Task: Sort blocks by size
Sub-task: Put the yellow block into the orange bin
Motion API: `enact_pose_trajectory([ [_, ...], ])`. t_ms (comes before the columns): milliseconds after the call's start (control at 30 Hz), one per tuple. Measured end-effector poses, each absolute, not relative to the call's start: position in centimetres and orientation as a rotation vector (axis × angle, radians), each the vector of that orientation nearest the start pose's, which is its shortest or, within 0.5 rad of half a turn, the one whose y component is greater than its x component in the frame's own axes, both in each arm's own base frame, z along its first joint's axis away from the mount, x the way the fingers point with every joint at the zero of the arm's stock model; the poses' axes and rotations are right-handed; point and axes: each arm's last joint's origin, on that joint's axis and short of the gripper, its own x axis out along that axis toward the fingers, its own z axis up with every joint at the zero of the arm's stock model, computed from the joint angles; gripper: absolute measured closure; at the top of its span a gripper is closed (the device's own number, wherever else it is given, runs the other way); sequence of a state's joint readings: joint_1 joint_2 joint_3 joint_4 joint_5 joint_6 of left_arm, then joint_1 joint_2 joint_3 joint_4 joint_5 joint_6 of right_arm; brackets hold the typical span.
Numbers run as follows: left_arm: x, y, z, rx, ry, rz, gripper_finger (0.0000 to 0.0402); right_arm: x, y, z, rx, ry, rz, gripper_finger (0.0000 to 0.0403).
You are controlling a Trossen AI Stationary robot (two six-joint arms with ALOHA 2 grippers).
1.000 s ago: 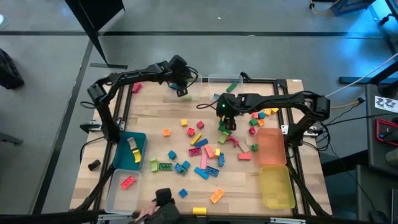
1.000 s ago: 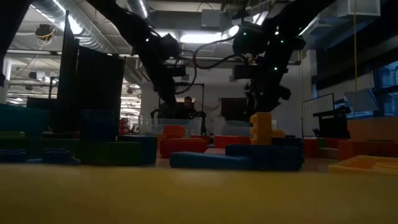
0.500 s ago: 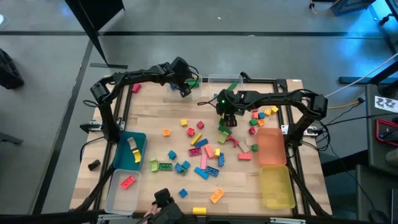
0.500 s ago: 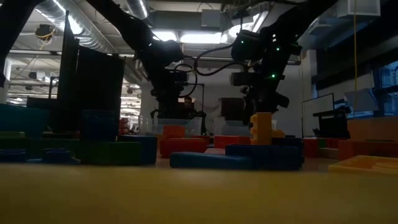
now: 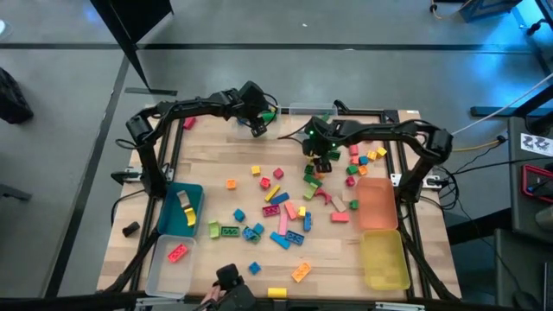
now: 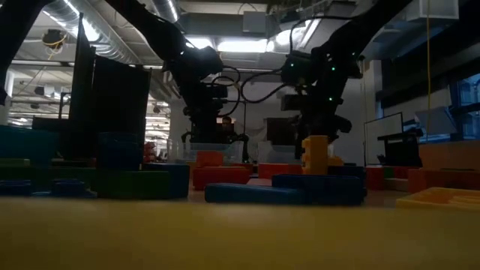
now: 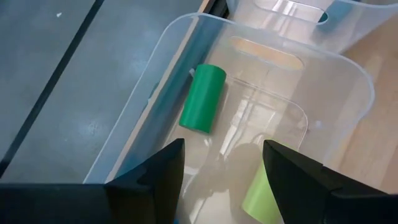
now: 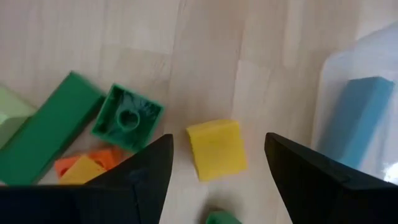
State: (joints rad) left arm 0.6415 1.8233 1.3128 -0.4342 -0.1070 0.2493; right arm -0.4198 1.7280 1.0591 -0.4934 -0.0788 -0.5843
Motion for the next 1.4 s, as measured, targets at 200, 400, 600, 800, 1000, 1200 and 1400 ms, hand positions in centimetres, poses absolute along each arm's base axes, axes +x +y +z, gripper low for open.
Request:
enact_pose_trajectory([
  [200, 30.7, 23.3, 21.4, -0.034, 1.006, 0.567, 0.0199, 30.7, -13.5, 15.3, -0.234, 1.212, 0.022, 0.0150],
  [400, 30.7, 23.3, 21.4, -0.034, 1.006, 0.567, 0.0199, 30.7, -13.5, 14.9, -0.228, 1.228, 0.027, 0.0177],
  [600, 30.7, 23.3, 21.4, -0.034, 1.004, 0.568, 0.0199, 30.7, -13.5, 14.9, -0.222, 1.227, 0.022, 0.0267],
  [800, 30.8, 23.3, 21.5, -0.069, 0.986, 0.590, 0.0199, 30.3, -13.4, 16.4, -0.201, 1.249, 0.019, 0.0267],
  [1000, 30.7, 23.3, 21.5, -0.061, 0.989, 0.586, 0.0199, 30.5, -13.4, 20.5, -0.028, 1.327, -0.057, 0.0256],
  [1200, 30.7, 23.3, 21.4, -0.073, 0.989, 0.591, 0.0199, 30.5, -11.3, 23.4, 0.047, 1.467, -0.031, 0.0251],
  [1400, 30.7, 23.3, 21.4, -0.093, 0.985, 0.602, 0.0199, 30.2, -8.0, 24.8, 0.098, 1.597, -0.015, 0.0266],
])
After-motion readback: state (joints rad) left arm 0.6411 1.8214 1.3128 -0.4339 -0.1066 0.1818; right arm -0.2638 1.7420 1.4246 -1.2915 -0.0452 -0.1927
